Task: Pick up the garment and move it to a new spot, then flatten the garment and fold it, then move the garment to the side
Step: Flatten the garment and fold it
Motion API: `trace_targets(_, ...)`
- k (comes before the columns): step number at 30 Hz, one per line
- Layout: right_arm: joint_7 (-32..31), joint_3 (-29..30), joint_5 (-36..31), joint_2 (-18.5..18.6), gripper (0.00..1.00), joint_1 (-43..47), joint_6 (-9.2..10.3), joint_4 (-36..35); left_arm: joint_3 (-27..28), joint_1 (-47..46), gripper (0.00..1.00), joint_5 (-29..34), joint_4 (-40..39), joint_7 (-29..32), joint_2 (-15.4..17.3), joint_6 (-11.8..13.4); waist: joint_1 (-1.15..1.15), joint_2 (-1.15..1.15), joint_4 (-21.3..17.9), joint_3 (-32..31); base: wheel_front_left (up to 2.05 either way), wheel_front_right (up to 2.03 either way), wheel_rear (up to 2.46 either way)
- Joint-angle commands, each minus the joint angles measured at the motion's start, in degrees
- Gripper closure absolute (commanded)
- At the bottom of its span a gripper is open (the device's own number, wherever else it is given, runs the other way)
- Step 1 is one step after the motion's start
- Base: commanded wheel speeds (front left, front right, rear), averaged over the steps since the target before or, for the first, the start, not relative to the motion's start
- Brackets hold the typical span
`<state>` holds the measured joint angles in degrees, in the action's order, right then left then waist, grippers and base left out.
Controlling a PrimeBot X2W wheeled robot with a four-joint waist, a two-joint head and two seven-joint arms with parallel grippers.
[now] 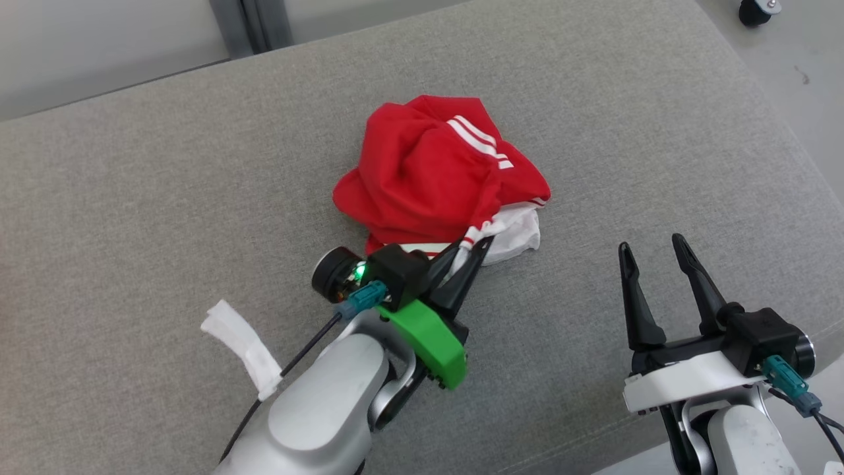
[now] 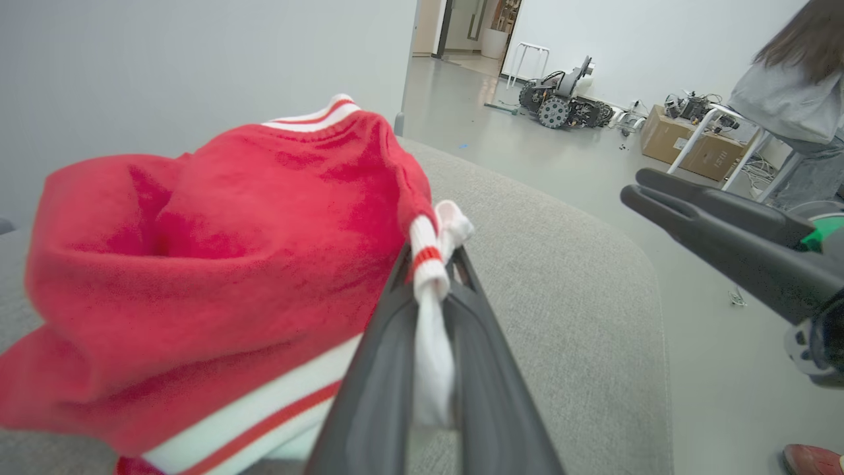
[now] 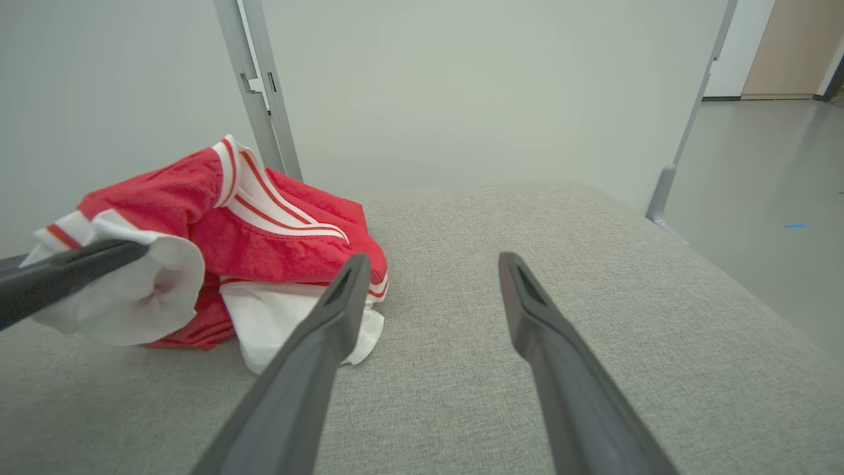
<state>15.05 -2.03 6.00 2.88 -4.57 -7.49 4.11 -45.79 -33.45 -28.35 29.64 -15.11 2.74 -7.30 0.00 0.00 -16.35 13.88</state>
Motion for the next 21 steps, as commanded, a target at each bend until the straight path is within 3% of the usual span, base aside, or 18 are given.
trace_targets(1,0.2,-0.1,0.1,0.0,0.0,0.9,-0.01,0.2,-2.0,-3.2,1.0,-3.4,-1.6,0.8,0.5,-0.2,0.0,0.0,0.0,-3.2,0.0,0.0,0.0)
trace_targets(5,0.2,-1.3,0.7,0.0,0.0,1.3,-0.01,0.7,-5.0,-11.1,1.0,-14.6,-6.5,5.6,1.5,-0.2,0.0,0.0,-1.5,-5.1,0.0,0.0,0.0)
trace_targets(10,0.2,-2.7,1.6,0.0,0.0,2.2,-0.01,1.2,-3.5,-22.8,1.0,-25.8,-8.3,10.6,1.4,-0.2,0.0,0.0,-3.7,-6.3,0.0,0.0,0.0)
trace_targets(16,0.2,-3.6,2.4,0.0,0.0,2.1,-0.01,1.6,0.2,-38.6,1.0,-30.6,-0.9,9.8,0.7,-0.2,0.0,0.0,-6.2,-6.2,0.0,0.0,0.0)
trace_targets(21,0.2,-2.6,2.7,0.0,0.0,3.0,-0.01,1.3,4.8,-45.8,1.0,-35.2,8.8,5.7,0.4,0.2,0.0,0.0,-5.3,-6.3,0.0,0.0,0.0)
